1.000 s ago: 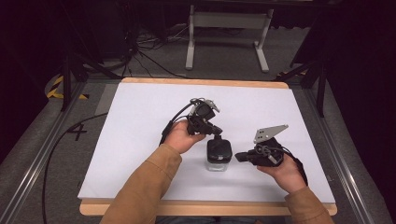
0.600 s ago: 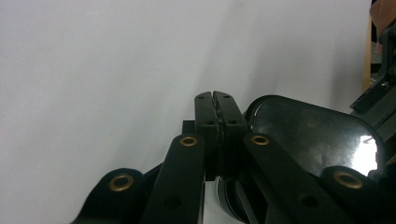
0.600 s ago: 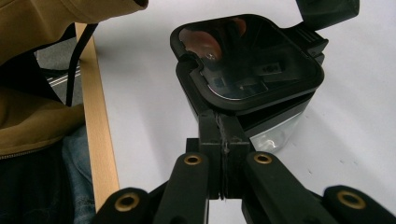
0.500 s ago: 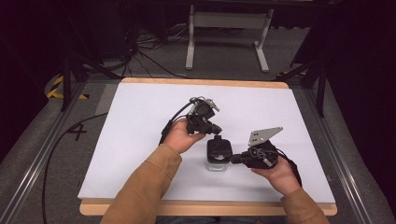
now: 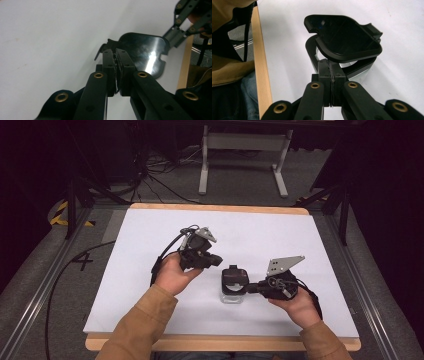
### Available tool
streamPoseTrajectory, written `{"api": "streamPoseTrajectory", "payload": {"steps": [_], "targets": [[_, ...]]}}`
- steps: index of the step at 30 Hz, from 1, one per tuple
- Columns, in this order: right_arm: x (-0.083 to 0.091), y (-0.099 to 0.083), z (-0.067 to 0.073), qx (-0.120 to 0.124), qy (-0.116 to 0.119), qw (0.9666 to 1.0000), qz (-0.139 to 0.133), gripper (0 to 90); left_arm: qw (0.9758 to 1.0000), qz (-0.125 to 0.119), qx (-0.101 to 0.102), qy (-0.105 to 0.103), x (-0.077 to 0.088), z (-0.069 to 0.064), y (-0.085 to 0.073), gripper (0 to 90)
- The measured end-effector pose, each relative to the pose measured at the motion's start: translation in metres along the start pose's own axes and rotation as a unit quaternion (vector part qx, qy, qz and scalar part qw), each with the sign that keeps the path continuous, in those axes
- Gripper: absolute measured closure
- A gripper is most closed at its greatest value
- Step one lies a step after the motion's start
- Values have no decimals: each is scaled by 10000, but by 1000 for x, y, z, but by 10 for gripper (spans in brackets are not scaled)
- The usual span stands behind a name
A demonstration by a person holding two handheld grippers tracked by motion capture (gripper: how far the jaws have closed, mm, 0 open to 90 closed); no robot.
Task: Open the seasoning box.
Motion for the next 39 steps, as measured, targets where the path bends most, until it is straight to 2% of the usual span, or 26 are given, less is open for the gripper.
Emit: {"api": "streamPoseTrajectory", "payload": {"steps": [3, 4, 6, 8, 11, 15, 16, 17, 18, 21, 23, 26, 29, 32, 36, 39], "targets": [[1, 2, -1, -4, -84, 9999, -79, 898, 9997, -220, 52, -121, 13, -9, -9, 866], [2, 4, -2, 13, -119, 9999, -121, 898, 9998, -170, 13, -137, 16, -11, -12, 866], [3, 6, -4, 4, -180, 9997, -178, 898, 9995, -247, -37, -193, 19, -21, -20, 866], [3, 10, -5, 12, -228, 9994, -247, 898, 9995, -252, -132, -146, 19, -26, -26, 873], [4, 15, -7, 68, -292, 9989, -354, 899, 9991, -264, -135, -312, 13, -35, -35, 891], [6, 20, -12, 17, -370, 9980, -504, 898, 9987, -279, -186, -371, 2, -43, -41, 895], [6, 21, -13, 0, -376, 9979, -525, 898, 9983, -329, -185, -446, -4, -48, -42, 895], [6, 21, -13, 0, -376, 9979, -525, 898, 9983, -329, -185, -446, -4, -48, -42, 895], [7, 23, -15, -16, -387, 9976, -569, 898, 9980, -440, -137, -434, -11, -50, -42, 894], [7, 25, -17, -18, -395, 9974, -603, 899, 9978, -538, -101, -364, -17, -50, -42, 895], [7, 28, -21, -34, -401, 9970, -666, 899, 9962, -789, 79, -351, -23, -48, -40, 895], [7, 31, -24, -26, -410, 9965, -727, 898, 9957, -873, 161, -270, -29, -46, -40, 896], [7, 32, -26, -35, -415, 9963, -756, 898, 9958, -857, 190, -260, -36, -47, -40, 896], [6, 34, -29, -36, -434, 9960, -778, 899, 9977, -648, 119, -147, -44, -47, -46, 896], [6, 37, -35, -32, -486, 9953, -832, 898, 9984, -525, 166, -94, -50, -46, -50, 897], [6, 39, -40, -30, -530, 9947, -880, 898, 9982, -540, 220, -160, -52, -45, -52, 897]]}}
Point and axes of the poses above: each handheld gripper's, and its own axes: x roughly backward along the jaws, y roughly out of its top, z roughly to its left, the point moved 8 cm from there along -x, roughly forward along the jaws, and after that the axes turned 11 degrees about x, right-handed, at the moved point
